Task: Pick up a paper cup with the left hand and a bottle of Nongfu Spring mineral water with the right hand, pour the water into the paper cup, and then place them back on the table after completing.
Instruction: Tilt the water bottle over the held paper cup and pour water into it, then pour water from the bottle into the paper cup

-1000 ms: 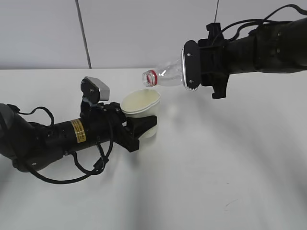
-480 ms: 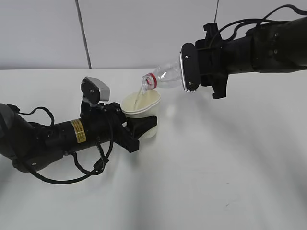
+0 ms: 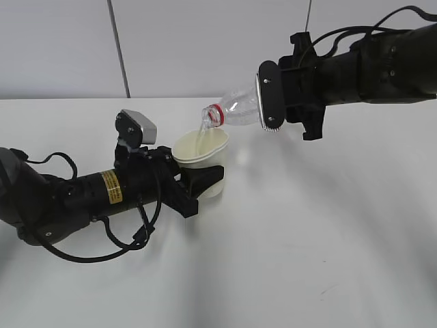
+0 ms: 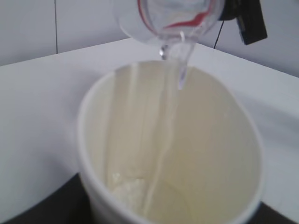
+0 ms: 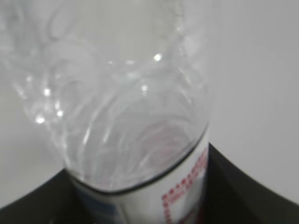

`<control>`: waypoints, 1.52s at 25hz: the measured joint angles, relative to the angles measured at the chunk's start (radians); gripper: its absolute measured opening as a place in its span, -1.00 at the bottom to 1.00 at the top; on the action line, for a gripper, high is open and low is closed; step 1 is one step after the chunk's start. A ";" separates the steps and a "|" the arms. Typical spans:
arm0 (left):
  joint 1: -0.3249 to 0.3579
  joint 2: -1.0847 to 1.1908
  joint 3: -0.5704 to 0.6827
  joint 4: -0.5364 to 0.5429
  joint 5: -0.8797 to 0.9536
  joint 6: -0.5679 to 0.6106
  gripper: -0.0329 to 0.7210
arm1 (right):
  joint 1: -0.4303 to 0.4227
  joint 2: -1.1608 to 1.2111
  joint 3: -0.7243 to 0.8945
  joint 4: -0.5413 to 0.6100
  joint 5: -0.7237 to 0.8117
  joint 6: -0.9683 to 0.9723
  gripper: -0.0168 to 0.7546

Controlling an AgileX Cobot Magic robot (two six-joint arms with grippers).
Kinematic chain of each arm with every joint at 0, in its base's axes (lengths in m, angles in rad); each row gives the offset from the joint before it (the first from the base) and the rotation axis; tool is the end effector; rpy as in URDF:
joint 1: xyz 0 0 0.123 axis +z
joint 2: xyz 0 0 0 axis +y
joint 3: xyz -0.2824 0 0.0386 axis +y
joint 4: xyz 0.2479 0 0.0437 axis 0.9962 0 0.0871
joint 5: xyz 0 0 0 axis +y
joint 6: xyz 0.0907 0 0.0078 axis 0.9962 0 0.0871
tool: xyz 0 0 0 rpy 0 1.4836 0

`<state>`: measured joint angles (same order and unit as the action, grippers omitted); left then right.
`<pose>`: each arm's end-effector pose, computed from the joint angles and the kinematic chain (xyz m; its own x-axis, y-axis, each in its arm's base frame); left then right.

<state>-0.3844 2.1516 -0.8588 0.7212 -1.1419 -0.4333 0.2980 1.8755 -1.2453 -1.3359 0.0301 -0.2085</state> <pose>0.3215 -0.1890 0.0982 -0.2370 0.0246 -0.9712 0.8306 0.5236 -0.1895 0.4072 0.1222 0.2224 0.2563 -0.9666 -0.0073 -0.5066 -0.1279 -0.8526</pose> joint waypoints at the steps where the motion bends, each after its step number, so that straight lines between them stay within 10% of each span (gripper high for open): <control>1: 0.000 0.000 0.000 0.000 0.000 0.000 0.06 | 0.000 0.000 0.000 0.000 0.002 0.000 0.12; 38: 0.000 0.000 0.000 0.011 0.006 0.000 0.06 | 0.000 0.000 0.000 -0.028 0.021 0.000 0.11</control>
<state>-0.3844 2.1516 -0.8588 0.7318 -1.1359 -0.4333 0.2980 1.8755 -1.2453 -1.3643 0.0510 -0.2085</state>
